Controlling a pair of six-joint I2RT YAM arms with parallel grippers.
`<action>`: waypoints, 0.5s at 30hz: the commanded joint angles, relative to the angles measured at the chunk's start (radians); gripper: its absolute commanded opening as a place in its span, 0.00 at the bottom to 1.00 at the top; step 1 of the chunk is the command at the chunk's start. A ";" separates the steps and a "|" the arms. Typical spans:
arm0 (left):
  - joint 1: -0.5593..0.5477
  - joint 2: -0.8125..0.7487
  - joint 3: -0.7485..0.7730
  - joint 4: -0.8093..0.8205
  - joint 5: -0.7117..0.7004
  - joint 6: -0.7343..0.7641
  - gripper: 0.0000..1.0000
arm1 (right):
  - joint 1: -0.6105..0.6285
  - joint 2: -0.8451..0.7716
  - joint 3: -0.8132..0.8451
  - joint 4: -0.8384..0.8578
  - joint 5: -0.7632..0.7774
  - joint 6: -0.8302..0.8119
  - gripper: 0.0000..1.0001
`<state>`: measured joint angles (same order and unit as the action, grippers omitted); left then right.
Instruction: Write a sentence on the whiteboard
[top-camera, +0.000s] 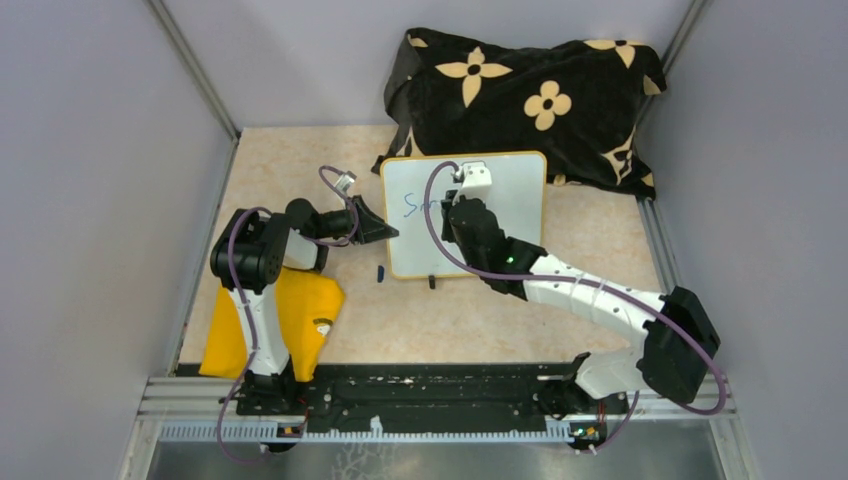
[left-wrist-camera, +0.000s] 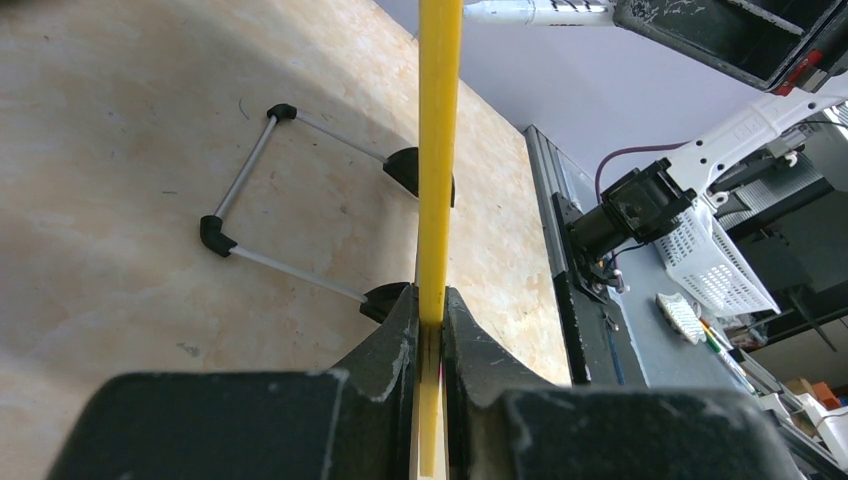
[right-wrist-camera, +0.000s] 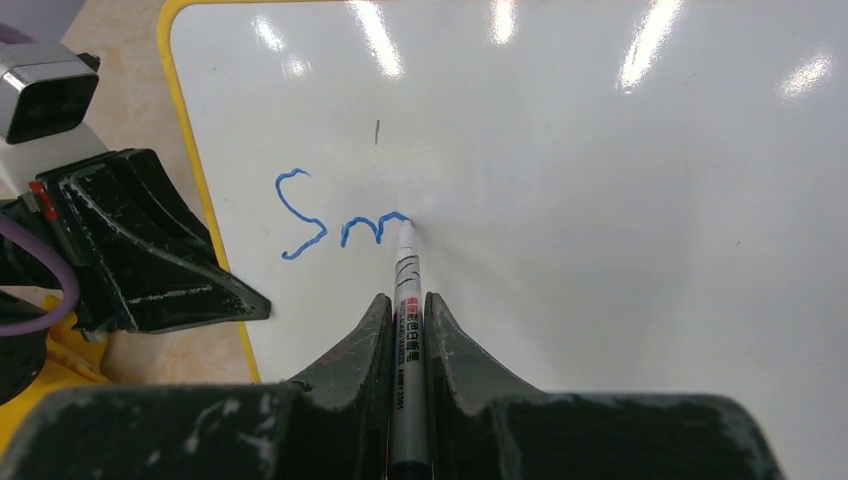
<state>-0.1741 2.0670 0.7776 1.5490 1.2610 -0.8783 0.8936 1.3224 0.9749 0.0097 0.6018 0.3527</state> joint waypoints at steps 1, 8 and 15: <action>-0.010 0.031 0.007 0.242 0.020 -0.005 0.00 | -0.022 -0.027 -0.023 -0.008 0.039 0.003 0.00; -0.010 0.033 0.007 0.242 0.020 -0.005 0.00 | -0.022 -0.039 -0.043 -0.008 0.015 0.010 0.00; -0.010 0.033 0.007 0.242 0.020 -0.005 0.00 | -0.023 -0.047 -0.056 -0.008 0.003 0.018 0.00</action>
<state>-0.1741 2.0686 0.7776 1.5490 1.2617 -0.8787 0.8932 1.2953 0.9356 0.0128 0.5968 0.3645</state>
